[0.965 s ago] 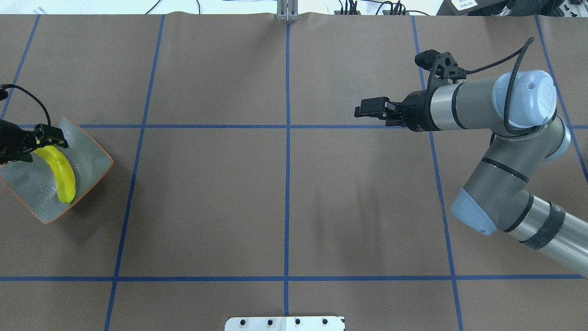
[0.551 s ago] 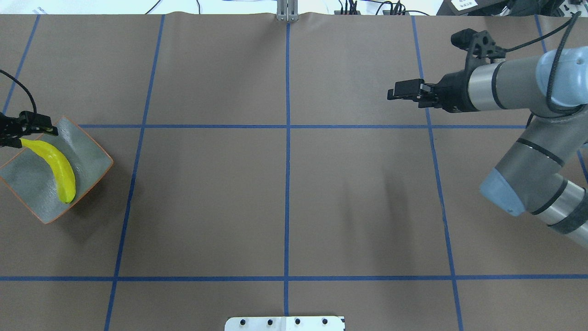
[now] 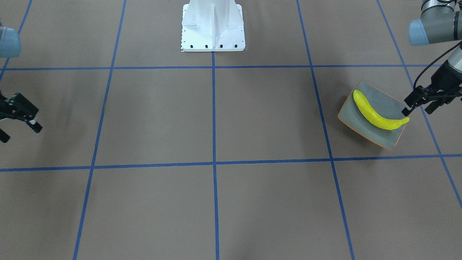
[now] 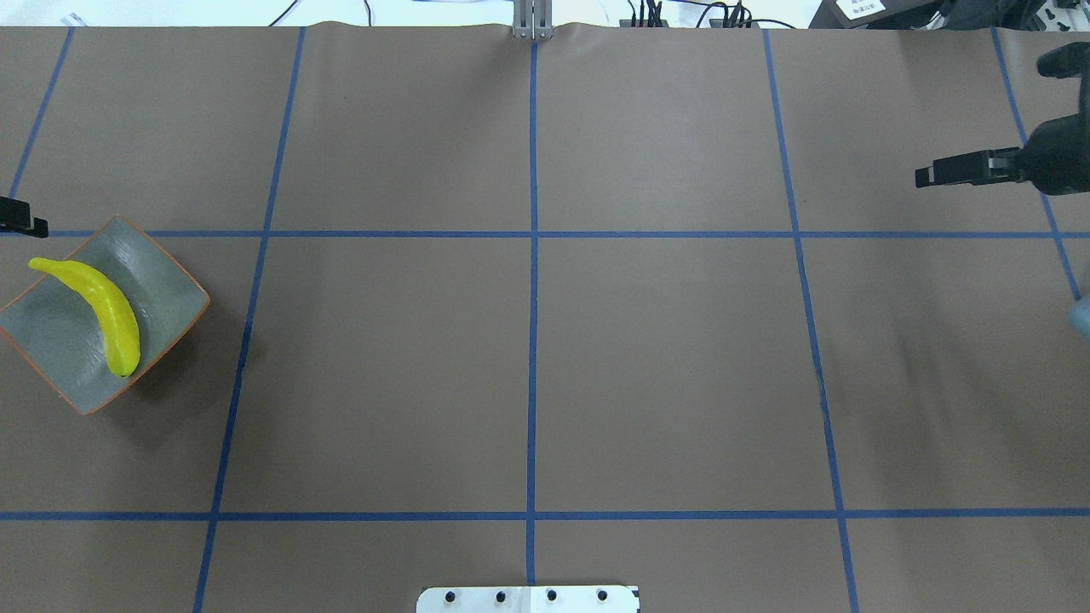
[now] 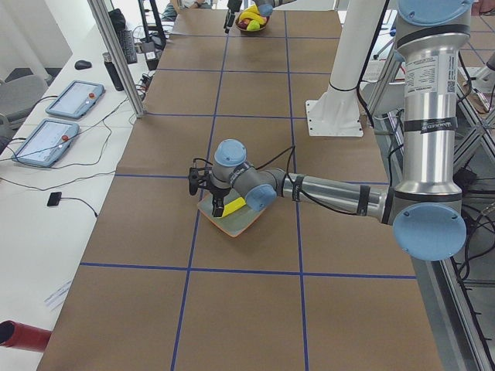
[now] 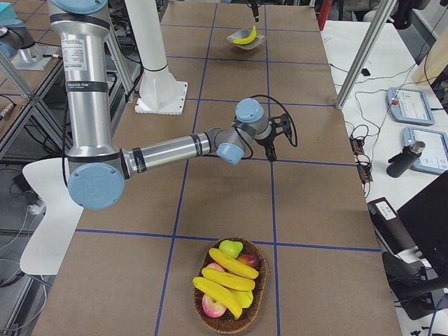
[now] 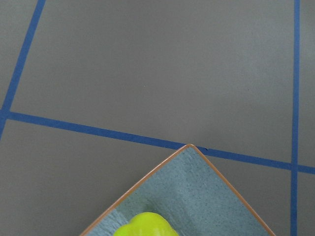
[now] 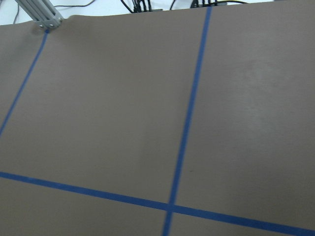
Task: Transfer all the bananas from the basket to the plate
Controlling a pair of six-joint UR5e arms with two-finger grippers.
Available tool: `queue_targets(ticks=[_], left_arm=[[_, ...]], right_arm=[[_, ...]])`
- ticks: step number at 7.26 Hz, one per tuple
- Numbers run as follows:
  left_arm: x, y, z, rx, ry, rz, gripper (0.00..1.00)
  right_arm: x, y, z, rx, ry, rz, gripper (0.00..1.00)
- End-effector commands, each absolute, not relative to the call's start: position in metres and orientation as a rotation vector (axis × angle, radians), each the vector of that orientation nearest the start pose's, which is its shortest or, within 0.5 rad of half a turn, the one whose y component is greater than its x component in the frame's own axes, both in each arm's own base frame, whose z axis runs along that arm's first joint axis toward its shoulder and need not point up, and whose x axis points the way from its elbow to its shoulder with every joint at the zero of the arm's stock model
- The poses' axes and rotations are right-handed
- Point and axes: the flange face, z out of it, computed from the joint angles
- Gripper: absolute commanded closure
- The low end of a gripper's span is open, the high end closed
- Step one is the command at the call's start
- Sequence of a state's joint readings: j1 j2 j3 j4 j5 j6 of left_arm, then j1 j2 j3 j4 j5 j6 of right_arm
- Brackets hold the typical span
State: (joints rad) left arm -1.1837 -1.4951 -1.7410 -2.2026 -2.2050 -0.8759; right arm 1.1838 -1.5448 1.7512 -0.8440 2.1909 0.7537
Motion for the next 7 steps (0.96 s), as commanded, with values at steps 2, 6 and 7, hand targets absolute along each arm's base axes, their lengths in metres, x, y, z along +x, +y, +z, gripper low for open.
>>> queue_targets(ticks=[2, 6, 7], left_arm=[[0.11, -0.476, 0.547, 0.216, 0.896, -0.207, 0.0], [0.11, -0.476, 0.546, 0.221, 0.896, -0.206, 0.0], [0.109, -0.475, 0.547, 0.22, 0.899, -0.206, 0.0]], right_arm=[[-0.019, -0.521, 0.535, 0.342, -0.738, -0.041, 0.0], [0.013, -0.52, 0.594, 0.132, -0.39, -0.09, 0.0], [0.013, -0.519, 0.632, 0.058, -0.377, -0.114, 0.0]])
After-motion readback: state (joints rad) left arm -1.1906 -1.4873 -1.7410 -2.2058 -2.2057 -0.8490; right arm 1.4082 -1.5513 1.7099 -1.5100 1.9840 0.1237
